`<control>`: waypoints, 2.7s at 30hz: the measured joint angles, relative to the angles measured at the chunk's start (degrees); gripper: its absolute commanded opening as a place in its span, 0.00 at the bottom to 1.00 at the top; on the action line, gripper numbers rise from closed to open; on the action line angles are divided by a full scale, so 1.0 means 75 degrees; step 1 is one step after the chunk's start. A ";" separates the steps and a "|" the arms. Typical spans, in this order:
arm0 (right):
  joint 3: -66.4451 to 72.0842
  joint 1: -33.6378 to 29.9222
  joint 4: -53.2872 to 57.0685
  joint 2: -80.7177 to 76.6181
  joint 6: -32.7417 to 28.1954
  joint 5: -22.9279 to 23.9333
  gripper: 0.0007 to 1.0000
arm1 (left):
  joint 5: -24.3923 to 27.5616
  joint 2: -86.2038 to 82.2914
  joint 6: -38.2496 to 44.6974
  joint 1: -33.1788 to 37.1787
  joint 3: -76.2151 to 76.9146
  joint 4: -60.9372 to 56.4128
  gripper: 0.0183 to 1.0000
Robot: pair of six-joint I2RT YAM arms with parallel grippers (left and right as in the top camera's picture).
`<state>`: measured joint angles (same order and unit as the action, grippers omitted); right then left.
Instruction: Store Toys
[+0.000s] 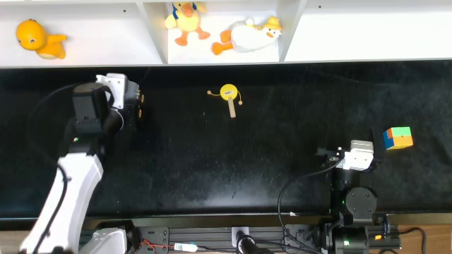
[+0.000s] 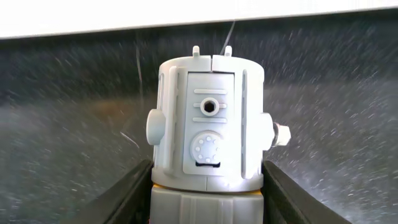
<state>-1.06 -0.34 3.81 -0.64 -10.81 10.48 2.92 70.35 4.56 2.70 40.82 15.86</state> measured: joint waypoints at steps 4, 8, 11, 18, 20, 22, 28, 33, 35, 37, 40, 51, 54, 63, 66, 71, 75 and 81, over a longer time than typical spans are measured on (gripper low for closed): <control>0.0000 0.0000 -0.0003 0.0000 0.0003 0.0000 1.00 | 0.0000 -0.0356 0.0000 0.0000 0.0012 0.0000 0.42; 0.0000 -0.0003 0.0000 0.0000 0.0006 0.0000 1.00 | 0.0000 -0.0160 0.0000 0.0000 0.0289 0.0067 0.41; 0.0000 -0.0003 0.0003 0.0000 0.0003 0.0000 1.00 | 0.0000 0.0321 0.0000 0.0000 0.1023 0.0050 0.41; 0.0000 -0.0003 0.0003 0.0000 0.0003 0.0000 1.00 | 0.0000 0.1699 0.0000 0.0000 0.2704 0.0000 0.41; 0.0000 -0.0003 0.0006 0.0000 0.0006 0.0000 1.00 | 0.0003 0.2192 0.0000 0.0000 0.3136 -0.0012 0.41; 0.0000 -0.0003 0.0006 0.0000 0.0003 -0.0003 0.99 | 0.0000 0.2637 0.0000 0.0000 0.3462 -0.0020 0.40; 0.0000 0.0000 0.0003 0.0000 0.0006 0.0003 1.00 | 0.0000 0.3966 0.0000 0.0000 0.4398 -0.0254 0.42; 0.0000 0.0000 0.0003 0.0000 0.0006 -0.0003 1.00 | 0.0003 0.4229 0.0006 0.0000 0.4596 -0.0469 1.00; 0.0000 -0.0003 0.0009 0.0000 0.0006 0.0000 1.00 | 0.0000 0.4232 -0.0012 0.0000 0.4599 -0.0321 1.00; 0.0000 0.0000 0.0006 0.0000 0.0003 0.0000 1.00 | 0.0000 0.4232 -0.0012 0.0000 0.4607 0.0012 1.00; 0.0000 0.0000 0.0006 0.0003 0.0003 0.0000 1.00 | -0.0006 0.4205 -0.0009 0.0000 0.4584 0.0495 1.00; 0.0000 -0.0003 0.0003 0.0003 0.0006 0.0000 1.00 | -0.0318 -0.1110 0.0003 0.0000 0.0122 0.0146 1.00; 0.0000 -0.0003 0.0006 0.0000 0.0003 -0.0003 1.00 | -0.0487 -0.3246 0.0003 0.0000 -0.1378 -0.0557 1.00; 0.0000 0.0000 0.0009 0.0000 0.0003 0.0000 1.00 | -0.0714 -0.7440 0.0003 0.0000 -0.4549 -0.2186 1.00; 0.0000 0.0000 0.0009 0.0003 0.0006 -0.0003 1.00 | -0.0726 -0.8253 0.0006 0.0000 -0.5184 -0.2317 1.00; 0.0000 -0.0003 0.0009 0.0003 0.0006 0.0000 0.99 | -0.0912 -0.9095 0.0003 0.0000 -0.5374 -0.1757 1.00; 0.0000 0.0000 0.0006 0.0003 0.0003 0.0000 0.99 | -0.0968 -0.9244 0.0003 0.0000 -0.5374 -0.1542 1.00; 0.0000 0.0000 0.0006 0.0003 0.0006 -0.0003 1.00 | -0.0970 -0.9253 0.0003 0.0000 -0.5374 -0.1542 1.00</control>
<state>-1.06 -0.34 3.86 -0.62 -10.76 10.46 -4.36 0.95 4.58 2.70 0.51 4.29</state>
